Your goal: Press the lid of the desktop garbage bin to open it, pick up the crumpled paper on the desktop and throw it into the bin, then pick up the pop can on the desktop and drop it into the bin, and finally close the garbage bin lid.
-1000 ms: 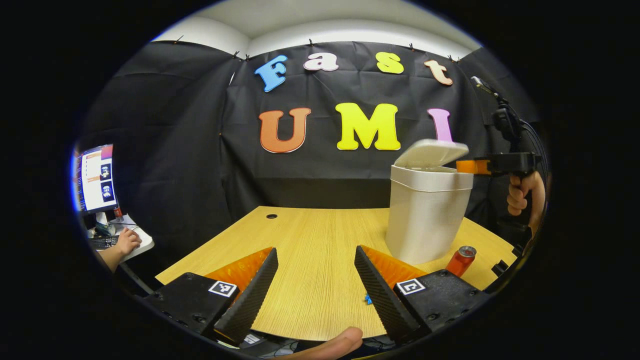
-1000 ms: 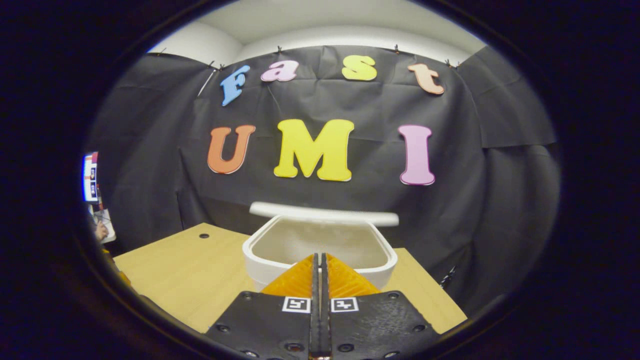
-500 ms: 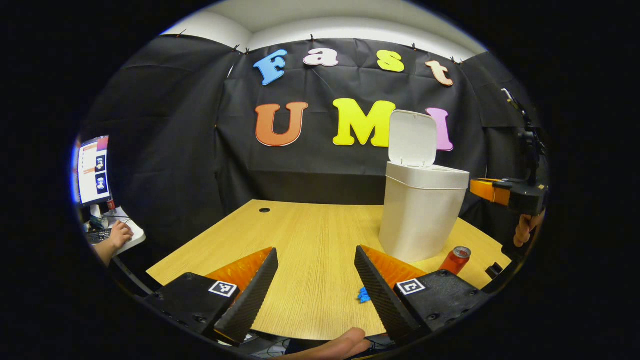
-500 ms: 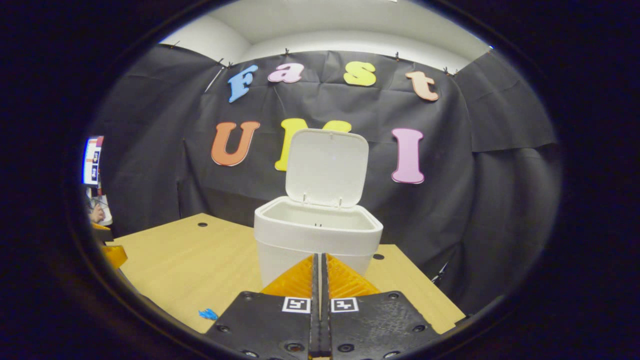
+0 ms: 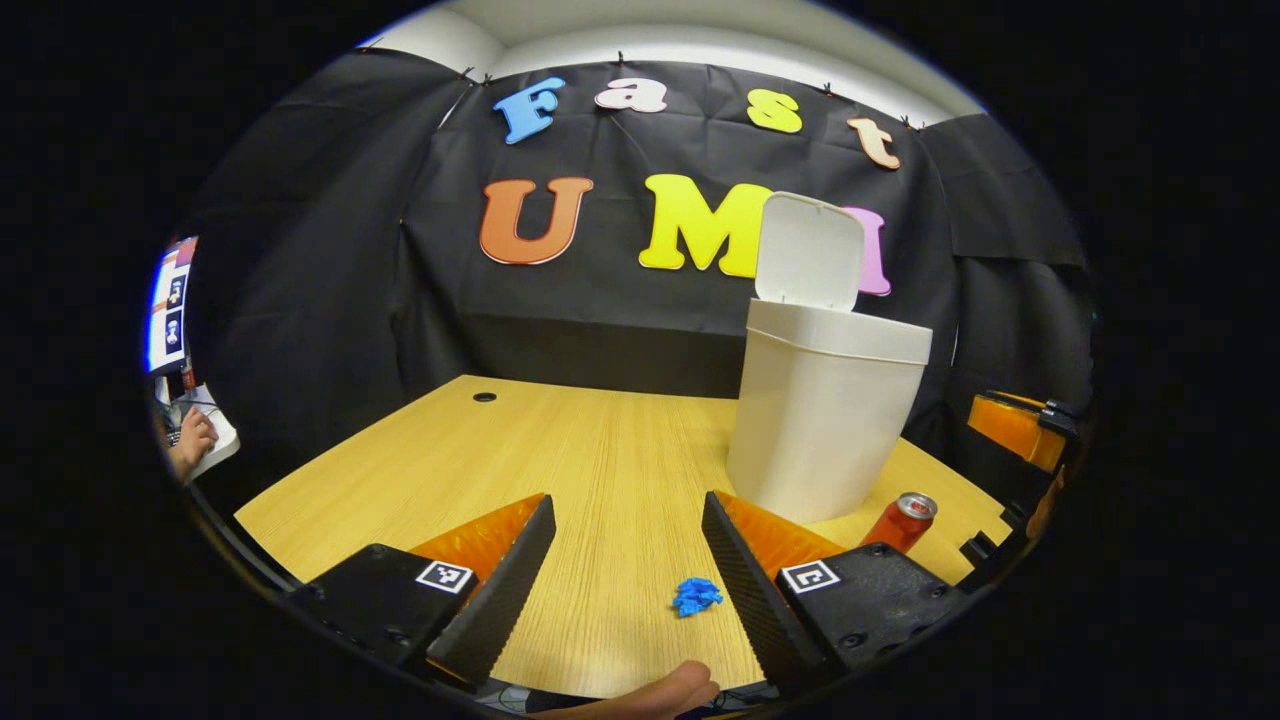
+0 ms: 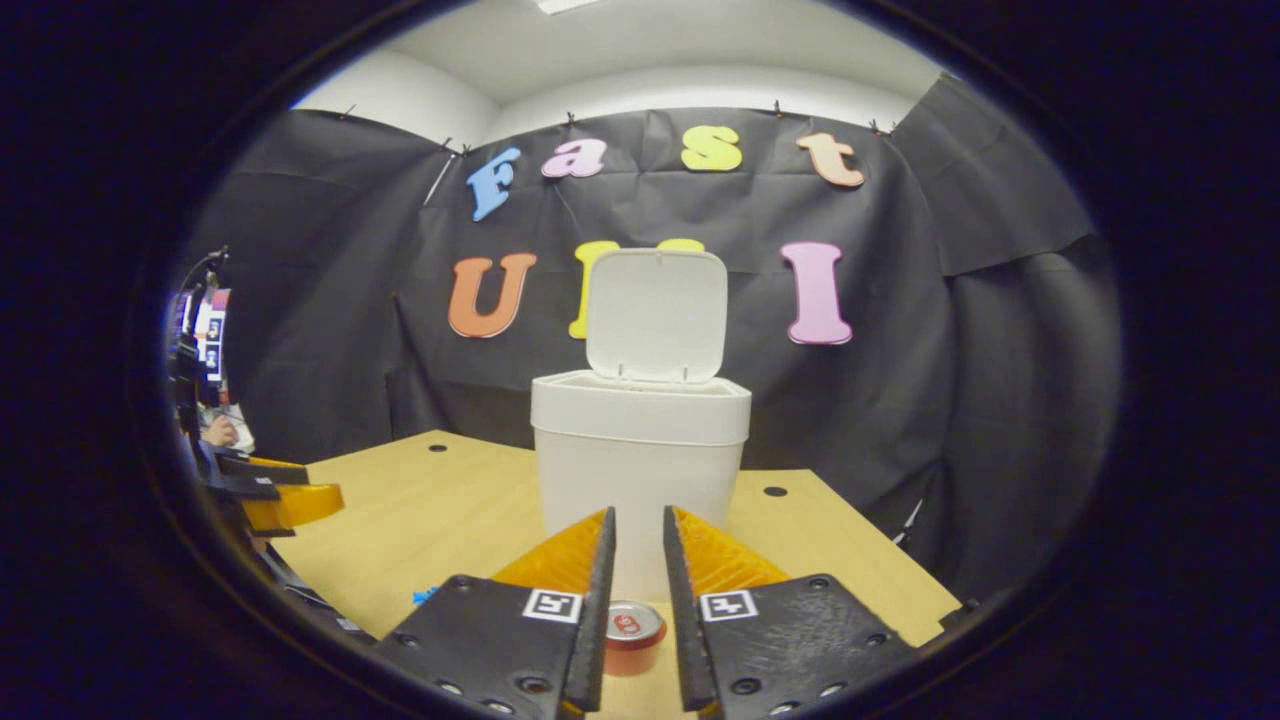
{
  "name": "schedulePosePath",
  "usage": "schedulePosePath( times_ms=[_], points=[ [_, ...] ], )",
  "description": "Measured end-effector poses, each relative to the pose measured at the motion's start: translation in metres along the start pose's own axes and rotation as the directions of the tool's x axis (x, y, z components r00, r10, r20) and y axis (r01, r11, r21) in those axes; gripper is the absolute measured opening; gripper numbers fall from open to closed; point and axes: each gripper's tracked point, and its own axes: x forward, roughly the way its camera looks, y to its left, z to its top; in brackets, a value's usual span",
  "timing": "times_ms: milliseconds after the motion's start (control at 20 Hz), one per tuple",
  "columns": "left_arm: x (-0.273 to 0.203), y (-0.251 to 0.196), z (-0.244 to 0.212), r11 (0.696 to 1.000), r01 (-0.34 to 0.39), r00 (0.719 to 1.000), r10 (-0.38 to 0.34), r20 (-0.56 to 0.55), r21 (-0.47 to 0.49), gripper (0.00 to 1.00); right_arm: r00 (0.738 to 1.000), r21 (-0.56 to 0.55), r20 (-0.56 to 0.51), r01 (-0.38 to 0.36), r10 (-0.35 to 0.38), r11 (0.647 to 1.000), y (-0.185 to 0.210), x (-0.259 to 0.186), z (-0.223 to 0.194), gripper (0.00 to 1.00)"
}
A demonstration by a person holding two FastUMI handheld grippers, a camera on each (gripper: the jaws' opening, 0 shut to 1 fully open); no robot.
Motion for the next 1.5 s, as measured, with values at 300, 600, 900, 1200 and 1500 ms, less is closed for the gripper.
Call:
schedulePosePath(
  times_ms=[300, 600, 900, 1200, 1500],
  points=[
    [0.033, -0.035, -0.075, 0.995, 0.080, 0.979, -0.066, -0.191, 0.066, 0.96, 0.998, -0.009, 0.055, 0.033, -0.032, 0.999, -0.012, -0.018, -0.017, 0.94],
    [0.052, -0.041, -0.111, 0.988, 0.139, 0.950, -0.114, -0.291, 0.064, 0.92, 0.995, 0.078, 0.026, 0.093, -0.095, 0.993, -0.030, -0.026, -0.056, 0.95],
    [0.057, -0.058, -0.120, 0.976, 0.198, 0.946, -0.166, -0.278, 0.092, 0.75, 0.997, 0.082, -0.076, 0.022, -0.016, 0.996, 0.012, -0.020, -0.109, 0.96],
    [0.062, -0.056, -0.131, 0.975, 0.200, 0.940, -0.164, -0.300, 0.093, 0.58, 0.992, 0.035, -0.121, 0.035, -0.030, 0.999, 0.019, -0.009, -0.129, 0.95],
    [0.064, -0.053, -0.128, 0.975, 0.208, 0.943, -0.179, -0.279, 0.077, 0.47, 0.981, 0.032, -0.178, 0.079, -0.072, 0.996, 0.014, 0.005, -0.144, 0.96]
  ],
)
